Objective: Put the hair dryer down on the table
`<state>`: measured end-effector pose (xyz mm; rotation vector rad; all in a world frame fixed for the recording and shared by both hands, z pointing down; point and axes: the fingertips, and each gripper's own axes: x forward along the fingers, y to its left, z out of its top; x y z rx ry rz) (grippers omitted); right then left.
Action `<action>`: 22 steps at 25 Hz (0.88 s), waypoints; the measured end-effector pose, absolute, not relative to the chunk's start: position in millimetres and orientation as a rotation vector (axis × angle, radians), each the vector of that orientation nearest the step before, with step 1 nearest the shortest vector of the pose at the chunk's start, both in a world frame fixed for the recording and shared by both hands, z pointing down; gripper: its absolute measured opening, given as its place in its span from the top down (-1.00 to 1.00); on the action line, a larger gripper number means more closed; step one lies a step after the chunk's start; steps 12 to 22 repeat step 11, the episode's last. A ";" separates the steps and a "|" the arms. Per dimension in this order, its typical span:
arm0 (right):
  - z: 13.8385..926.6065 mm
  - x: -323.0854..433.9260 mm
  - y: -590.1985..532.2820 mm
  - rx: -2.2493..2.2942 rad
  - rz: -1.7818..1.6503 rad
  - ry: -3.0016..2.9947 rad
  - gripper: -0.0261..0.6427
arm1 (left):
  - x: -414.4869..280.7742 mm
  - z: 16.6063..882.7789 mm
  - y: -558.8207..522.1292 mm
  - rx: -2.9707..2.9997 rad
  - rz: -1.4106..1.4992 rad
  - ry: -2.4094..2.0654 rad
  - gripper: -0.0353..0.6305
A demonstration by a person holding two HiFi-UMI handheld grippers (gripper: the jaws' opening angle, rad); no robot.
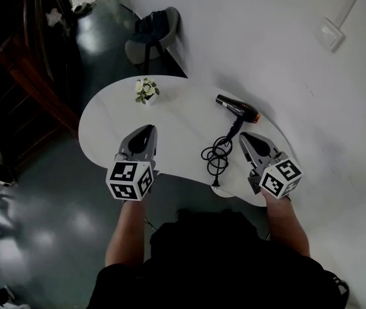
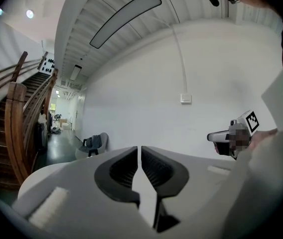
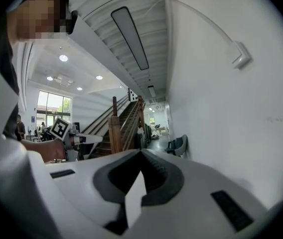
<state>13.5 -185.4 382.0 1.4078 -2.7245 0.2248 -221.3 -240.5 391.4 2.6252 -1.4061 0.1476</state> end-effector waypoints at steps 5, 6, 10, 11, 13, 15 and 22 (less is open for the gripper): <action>385.1 5.0 -181.0 1.394 0.215 -2.719 0.89 | -231.9 398.3 -241.6 2.601 0.138 -1.403 0.79; 388.4 5.4 -180.1 1.392 0.219 -2.716 0.89 | -232.1 400.8 -241.8 2.598 0.136 -1.401 0.79; 394.4 5.0 -176.1 1.399 0.233 -2.707 0.89 | -236.8 407.6 -240.7 2.587 0.146 -1.395 0.79; 394.8 4.7 -175.3 1.402 0.235 -2.705 0.89 | -238.3 408.9 -240.5 2.584 0.150 -1.393 0.79; 394.8 4.7 -175.3 1.402 0.235 -2.705 0.89 | -238.3 408.9 -240.5 2.584 0.150 -1.393 0.79; 394.8 4.7 -175.3 1.402 0.235 -2.705 0.89 | -238.3 408.9 -240.5 2.584 0.150 -1.393 0.79; 394.8 4.7 -175.3 1.402 0.235 -2.705 0.89 | -238.3 408.9 -240.5 2.584 0.150 -1.393 0.79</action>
